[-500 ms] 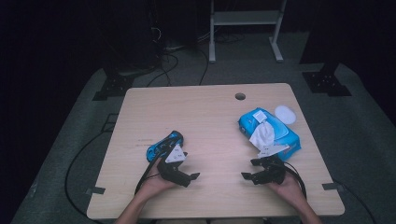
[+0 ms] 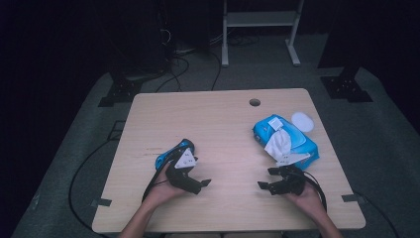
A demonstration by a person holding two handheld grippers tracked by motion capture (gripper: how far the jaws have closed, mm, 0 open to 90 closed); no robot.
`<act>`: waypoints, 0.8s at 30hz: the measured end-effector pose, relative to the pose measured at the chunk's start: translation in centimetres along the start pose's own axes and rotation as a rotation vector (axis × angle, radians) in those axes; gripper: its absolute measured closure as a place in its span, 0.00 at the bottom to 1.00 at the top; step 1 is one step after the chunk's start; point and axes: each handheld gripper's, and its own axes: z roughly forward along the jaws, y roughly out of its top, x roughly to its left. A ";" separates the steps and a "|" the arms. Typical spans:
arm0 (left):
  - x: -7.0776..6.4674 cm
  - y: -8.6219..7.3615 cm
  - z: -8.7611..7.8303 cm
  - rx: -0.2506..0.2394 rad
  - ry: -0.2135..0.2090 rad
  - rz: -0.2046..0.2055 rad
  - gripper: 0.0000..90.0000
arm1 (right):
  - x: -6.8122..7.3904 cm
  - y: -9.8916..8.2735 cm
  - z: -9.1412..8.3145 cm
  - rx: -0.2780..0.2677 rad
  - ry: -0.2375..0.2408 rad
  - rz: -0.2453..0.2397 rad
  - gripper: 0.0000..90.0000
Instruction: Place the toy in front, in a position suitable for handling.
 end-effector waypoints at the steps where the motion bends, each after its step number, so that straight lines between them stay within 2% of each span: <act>1: 0.2 0.1 -0.2 -0.001 0.000 -0.002 0.09 | 0.0 0.0 -0.1 -0.007 -0.002 -0.001 0.30; 10: 3.3 0.5 -2.3 0.045 0.062 -0.008 0.09 | 0.3 0.1 0.0 -0.001 0.001 -0.004 0.30; 11: 3.3 0.5 -2.3 0.045 0.062 -0.008 0.09 | 0.3 0.1 0.0 -0.001 0.001 -0.004 0.30; 14: 4.6 0.6 -3.2 0.066 0.084 -0.004 0.09 | 0.4 0.2 0.1 0.003 0.000 -0.006 0.30; 24: 7.0 0.8 -3.9 0.113 0.091 0.010 0.09 | 0.6 0.3 0.2 0.005 0.002 -0.013 0.30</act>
